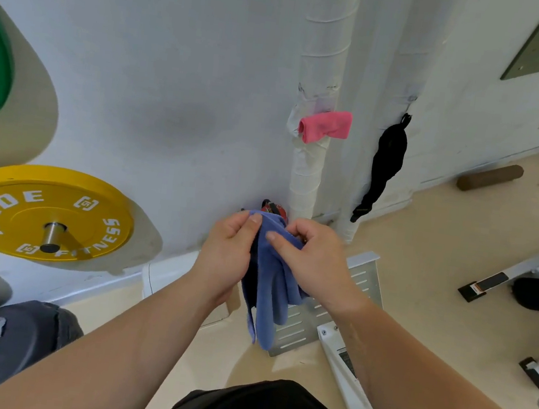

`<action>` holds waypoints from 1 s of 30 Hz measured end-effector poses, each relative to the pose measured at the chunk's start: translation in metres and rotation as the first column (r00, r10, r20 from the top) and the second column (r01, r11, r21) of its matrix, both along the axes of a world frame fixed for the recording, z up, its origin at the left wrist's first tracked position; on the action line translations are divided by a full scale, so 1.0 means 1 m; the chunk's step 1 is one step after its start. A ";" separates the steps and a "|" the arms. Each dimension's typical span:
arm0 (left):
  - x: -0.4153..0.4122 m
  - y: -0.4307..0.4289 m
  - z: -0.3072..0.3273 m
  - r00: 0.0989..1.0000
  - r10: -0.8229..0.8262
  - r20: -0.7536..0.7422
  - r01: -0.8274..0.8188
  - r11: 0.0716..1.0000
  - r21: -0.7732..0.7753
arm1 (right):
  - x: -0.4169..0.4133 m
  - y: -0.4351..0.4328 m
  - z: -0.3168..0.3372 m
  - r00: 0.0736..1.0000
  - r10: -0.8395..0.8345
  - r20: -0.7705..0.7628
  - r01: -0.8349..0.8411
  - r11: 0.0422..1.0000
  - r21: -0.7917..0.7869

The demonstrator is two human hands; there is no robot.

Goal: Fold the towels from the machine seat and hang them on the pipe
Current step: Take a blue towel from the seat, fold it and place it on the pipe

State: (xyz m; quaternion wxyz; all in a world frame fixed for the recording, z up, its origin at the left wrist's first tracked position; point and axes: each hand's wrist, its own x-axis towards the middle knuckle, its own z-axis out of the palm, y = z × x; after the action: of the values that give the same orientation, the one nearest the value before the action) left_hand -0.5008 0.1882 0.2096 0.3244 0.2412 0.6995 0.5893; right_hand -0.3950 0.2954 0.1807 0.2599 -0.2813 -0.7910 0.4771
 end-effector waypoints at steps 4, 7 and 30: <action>-0.030 -0.001 -0.001 0.980 0.184 -0.072 -0.185 0.983 -0.007 | 0.009 0.017 -0.022 0.953 0.097 0.288 -0.197 0.920 0.339; -0.049 -0.005 0.006 0.958 0.261 -0.121 -0.268 0.963 -0.041 | 0.017 0.022 -0.041 0.872 0.049 0.487 -0.320 0.809 0.492; -0.058 0.007 0.014 0.922 -0.201 -0.331 0.148 0.973 -0.179 | -0.034 0.015 -0.066 0.885 0.344 0.314 -0.371 0.928 0.026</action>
State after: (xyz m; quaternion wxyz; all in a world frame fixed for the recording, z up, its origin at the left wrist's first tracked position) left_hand -0.5592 0.1952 0.2238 0.2645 0.3775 0.7639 0.4516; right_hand -0.4289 0.3102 0.1147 0.0545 -0.1894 -0.8794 0.4335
